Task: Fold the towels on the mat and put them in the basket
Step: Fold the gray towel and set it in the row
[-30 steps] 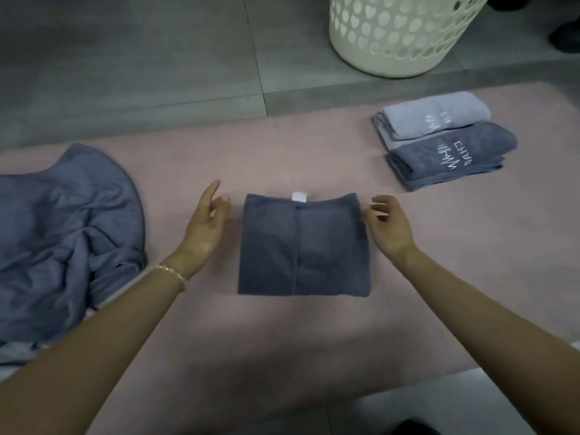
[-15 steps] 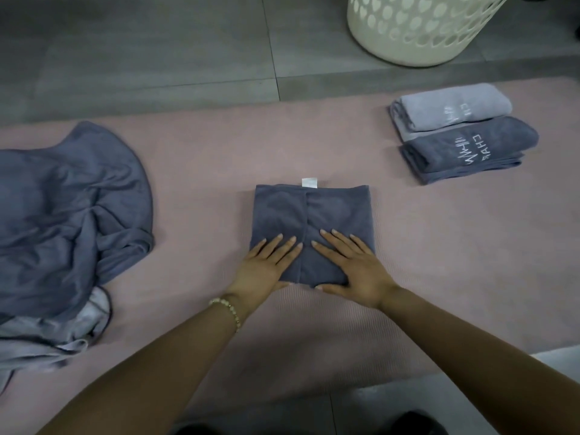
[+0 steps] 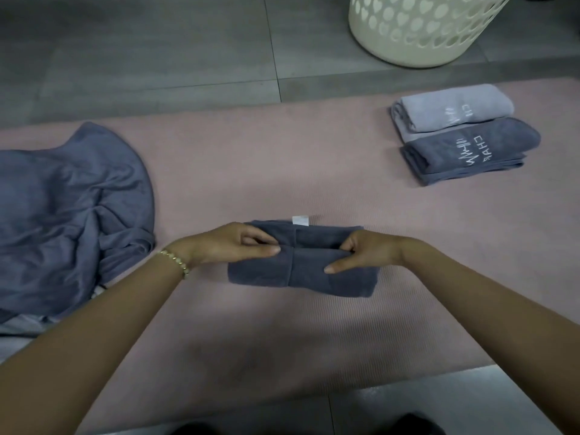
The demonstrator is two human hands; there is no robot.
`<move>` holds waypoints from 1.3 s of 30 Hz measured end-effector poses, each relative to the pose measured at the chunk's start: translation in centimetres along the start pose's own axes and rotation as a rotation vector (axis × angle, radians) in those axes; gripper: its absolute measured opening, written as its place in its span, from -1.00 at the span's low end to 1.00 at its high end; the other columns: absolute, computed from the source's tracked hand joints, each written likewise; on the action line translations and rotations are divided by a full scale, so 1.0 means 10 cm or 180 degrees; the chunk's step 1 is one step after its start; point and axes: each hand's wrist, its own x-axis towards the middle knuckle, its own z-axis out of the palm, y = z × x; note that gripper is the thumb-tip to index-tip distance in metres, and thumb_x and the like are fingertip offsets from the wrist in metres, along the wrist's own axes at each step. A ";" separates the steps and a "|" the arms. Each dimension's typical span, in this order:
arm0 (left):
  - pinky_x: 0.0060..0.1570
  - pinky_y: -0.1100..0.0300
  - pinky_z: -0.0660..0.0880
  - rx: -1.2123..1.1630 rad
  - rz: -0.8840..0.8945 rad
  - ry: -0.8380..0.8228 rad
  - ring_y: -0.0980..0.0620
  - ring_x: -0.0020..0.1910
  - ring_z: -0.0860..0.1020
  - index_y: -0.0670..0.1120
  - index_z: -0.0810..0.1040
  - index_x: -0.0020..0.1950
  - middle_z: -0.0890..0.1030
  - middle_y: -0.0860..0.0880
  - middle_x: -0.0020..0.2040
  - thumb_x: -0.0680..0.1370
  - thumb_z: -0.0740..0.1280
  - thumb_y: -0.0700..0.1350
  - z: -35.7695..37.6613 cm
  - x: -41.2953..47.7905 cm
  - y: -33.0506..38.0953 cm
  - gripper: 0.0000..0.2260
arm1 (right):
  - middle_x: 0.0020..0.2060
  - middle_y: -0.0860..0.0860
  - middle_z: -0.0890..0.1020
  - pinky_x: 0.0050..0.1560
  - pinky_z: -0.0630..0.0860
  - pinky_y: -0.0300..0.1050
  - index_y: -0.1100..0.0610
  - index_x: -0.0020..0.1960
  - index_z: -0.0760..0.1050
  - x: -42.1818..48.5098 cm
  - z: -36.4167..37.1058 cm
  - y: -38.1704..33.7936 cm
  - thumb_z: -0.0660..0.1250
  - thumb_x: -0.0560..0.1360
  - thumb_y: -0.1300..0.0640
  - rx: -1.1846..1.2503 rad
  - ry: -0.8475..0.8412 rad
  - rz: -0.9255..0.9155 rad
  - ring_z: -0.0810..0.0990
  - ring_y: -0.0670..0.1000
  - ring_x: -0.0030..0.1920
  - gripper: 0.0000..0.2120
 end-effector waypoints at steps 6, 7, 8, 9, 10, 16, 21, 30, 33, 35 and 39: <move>-0.20 0.40 0.51 -0.0896 -0.0152 0.1320 0.11 -0.11 0.61 -0.13 0.61 0.11 0.67 -0.03 0.00 0.48 0.41 0.01 0.14 -0.01 -0.22 -0.71 | -0.01 0.01 0.68 0.09 0.52 -0.21 0.13 0.02 0.63 0.05 -0.18 0.05 0.44 0.43 0.09 0.1600 0.0558 -0.0070 0.62 -0.02 0.03 -0.80; -0.27 0.39 0.50 -0.0911 -0.0172 0.1624 0.09 -0.16 0.59 -0.18 0.60 0.08 0.66 -0.04 -0.06 0.48 0.40 0.01 0.17 0.05 -0.23 -0.70 | -0.03 0.02 0.67 0.06 0.53 -0.23 0.13 0.00 0.62 0.08 -0.15 0.08 0.43 0.43 0.12 0.1931 0.0863 -0.0118 0.61 -0.01 0.02 -0.84; -0.30 0.38 0.49 -0.0933 -0.0208 0.1867 0.08 -0.18 0.57 -0.19 0.59 0.05 0.64 -0.03 -0.10 0.48 0.40 0.02 0.21 0.10 -0.21 -0.70 | -0.06 0.02 0.67 0.00 0.53 -0.27 0.13 -0.03 0.61 0.10 -0.09 0.10 0.42 0.44 0.14 0.2202 0.1247 -0.0144 0.61 -0.01 0.00 -0.88; -0.29 0.35 0.48 -0.0959 -0.0257 0.2057 0.09 -0.19 0.56 -0.18 0.58 0.03 0.62 -0.02 -0.13 0.48 0.40 0.03 0.24 0.15 -0.19 -0.70 | -0.09 0.01 0.65 -0.08 0.52 -0.34 0.15 -0.04 0.59 0.13 0.00 0.12 0.41 0.46 0.15 0.2381 0.1690 -0.0156 0.60 -0.02 -0.04 -0.89; -0.25 0.31 0.47 -0.0981 -0.0319 0.2211 0.09 -0.19 0.55 -0.16 0.56 0.01 0.60 0.00 -0.13 0.48 0.40 0.04 0.26 0.20 -0.16 -0.72 | -0.14 -0.01 0.63 -0.16 0.50 -0.44 0.17 -0.04 0.56 0.16 0.11 0.13 0.40 0.47 0.15 0.2478 0.2152 -0.0163 0.59 -0.05 -0.09 -0.88; -0.20 0.22 0.40 -0.0605 -0.0476 0.2729 0.00 -0.20 0.51 -0.13 0.51 -0.22 0.55 -0.01 -0.27 0.48 0.38 0.09 0.26 0.47 -0.17 -0.71 | -0.22 -0.08 0.54 -0.14 0.44 -0.50 0.16 -0.07 0.41 0.34 0.42 0.19 0.44 0.44 0.10 0.1823 0.3298 -0.0385 0.51 -0.14 -0.19 -0.77; -0.13 0.12 0.47 0.0146 -0.0669 0.3016 -0.10 -0.13 0.53 -0.17 0.50 -0.13 0.58 -0.09 -0.17 0.44 0.36 0.23 0.27 0.52 -0.15 -0.57 | -0.21 -0.05 0.55 -0.15 0.42 -0.55 0.16 -0.04 0.43 0.37 0.38 0.20 0.36 0.51 0.12 0.1557 0.3226 -0.0295 0.51 -0.09 -0.17 -0.86; -0.09 0.23 0.37 -0.0096 -0.0679 0.2656 -0.01 -0.08 0.49 -0.11 0.41 0.02 0.53 -0.02 -0.09 0.45 0.40 0.12 0.15 0.38 -0.18 -0.64 | 0.15 0.06 0.50 0.18 0.44 -0.05 0.14 0.18 0.46 0.38 0.31 -0.08 0.38 0.44 -0.07 0.0302 0.3577 -0.0192 0.50 0.09 0.11 -0.59; -0.12 0.22 0.37 -0.0125 -0.0750 0.2401 -0.03 -0.06 0.53 -0.12 0.44 -0.01 0.55 -0.05 -0.10 0.49 0.35 0.14 0.09 0.32 -0.23 -0.66 | 0.16 -0.01 0.54 0.20 0.46 -0.02 0.02 0.25 0.43 0.47 0.28 -0.37 0.27 0.39 -0.35 -0.0121 0.2047 -0.0416 0.52 0.04 0.14 -0.41; -0.21 0.20 0.39 0.0192 -0.1064 0.1998 -0.08 -0.12 0.56 -0.17 0.50 -0.05 0.57 -0.10 -0.14 0.54 0.18 0.24 0.10 0.25 -0.24 -0.55 | 0.26 0.02 0.49 0.26 0.41 0.00 0.00 0.37 0.34 0.54 0.29 -0.50 0.23 0.37 -0.43 -0.0698 0.1337 -0.0232 0.47 0.07 0.22 -0.27; -0.51 0.30 0.43 -0.0137 -0.1329 0.1735 0.01 -0.36 0.53 -0.21 0.51 -0.15 0.56 -0.12 -0.29 0.59 -0.07 0.26 0.21 0.16 -0.15 -0.39 | 0.35 0.06 0.43 0.29 0.39 0.00 0.09 0.45 0.24 0.65 0.25 -0.59 0.24 0.37 -0.42 -0.0935 0.0981 0.0142 0.44 0.11 0.28 -0.16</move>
